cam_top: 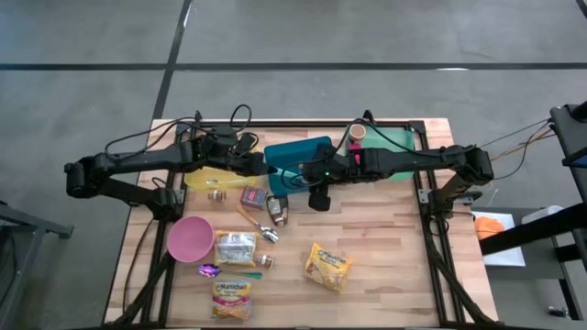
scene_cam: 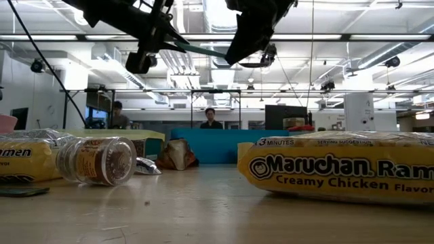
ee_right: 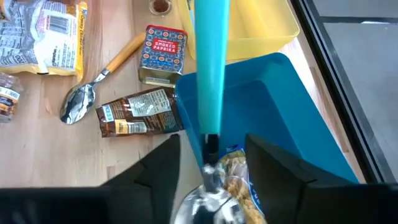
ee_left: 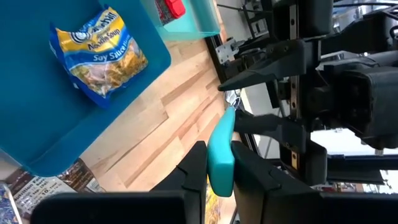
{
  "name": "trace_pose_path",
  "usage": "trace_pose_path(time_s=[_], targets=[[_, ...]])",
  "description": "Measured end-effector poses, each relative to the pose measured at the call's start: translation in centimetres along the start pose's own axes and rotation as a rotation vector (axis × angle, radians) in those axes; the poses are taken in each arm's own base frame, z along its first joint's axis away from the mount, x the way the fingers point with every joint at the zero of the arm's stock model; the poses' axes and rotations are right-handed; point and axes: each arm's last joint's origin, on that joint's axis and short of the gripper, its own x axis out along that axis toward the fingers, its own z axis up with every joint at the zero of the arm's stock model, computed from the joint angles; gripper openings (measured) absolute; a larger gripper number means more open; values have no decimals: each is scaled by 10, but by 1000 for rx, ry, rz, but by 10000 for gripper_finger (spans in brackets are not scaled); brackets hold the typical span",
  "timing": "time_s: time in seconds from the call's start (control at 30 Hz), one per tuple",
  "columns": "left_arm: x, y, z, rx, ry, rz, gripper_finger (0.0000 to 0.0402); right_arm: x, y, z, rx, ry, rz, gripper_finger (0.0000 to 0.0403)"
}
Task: Pick & Place Food Item
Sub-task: Put the light green spoon into the yellow transparent bin
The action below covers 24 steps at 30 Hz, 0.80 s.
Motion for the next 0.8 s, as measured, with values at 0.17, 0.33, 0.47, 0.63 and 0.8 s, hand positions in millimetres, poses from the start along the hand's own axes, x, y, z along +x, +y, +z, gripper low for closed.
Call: trace_pose_path(time_s=[0.17, 0.33, 0.47, 0.63, 0.8], targets=[[-1, 2, 3, -5, -23, 13, 50, -3, -1, 0, 36, -2, -5, 234], [-7, 6, 8, -17, -47, 48, 50, -18, -6, 2, 88, -33, -61, 257], [-23, 9, 11, -7, -78, 77, 50, -33, -9, 4, 131, -75, -74, 258], [-59, 12, 11, 20, -156, 141, 50, -53, -14, 5, 181, -117, -81, 259], [-104, 23, -1, 1, -245, 299, 50, -63, -17, 3, 208, -133, -90, 259]])
